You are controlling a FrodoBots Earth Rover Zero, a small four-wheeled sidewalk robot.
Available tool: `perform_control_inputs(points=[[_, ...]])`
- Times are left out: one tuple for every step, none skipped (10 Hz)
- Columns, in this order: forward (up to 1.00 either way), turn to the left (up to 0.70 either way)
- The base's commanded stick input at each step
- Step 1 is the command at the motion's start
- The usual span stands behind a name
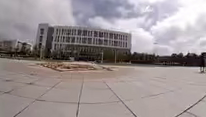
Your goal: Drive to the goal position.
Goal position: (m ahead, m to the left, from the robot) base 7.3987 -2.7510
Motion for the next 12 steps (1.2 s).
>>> perform_control_inputs(points=[[0.70,-0.20],[0.70,-0.20],[0.70,-0.27],[0.70,-0.31],[0.70,-0.35],[0.70,-0.35],[0.70,-0.35],[0.70,-0.35],[0.70,-0.35],[0.70,-0.35],[0.70,-0.35],[0.70,-0.31]])
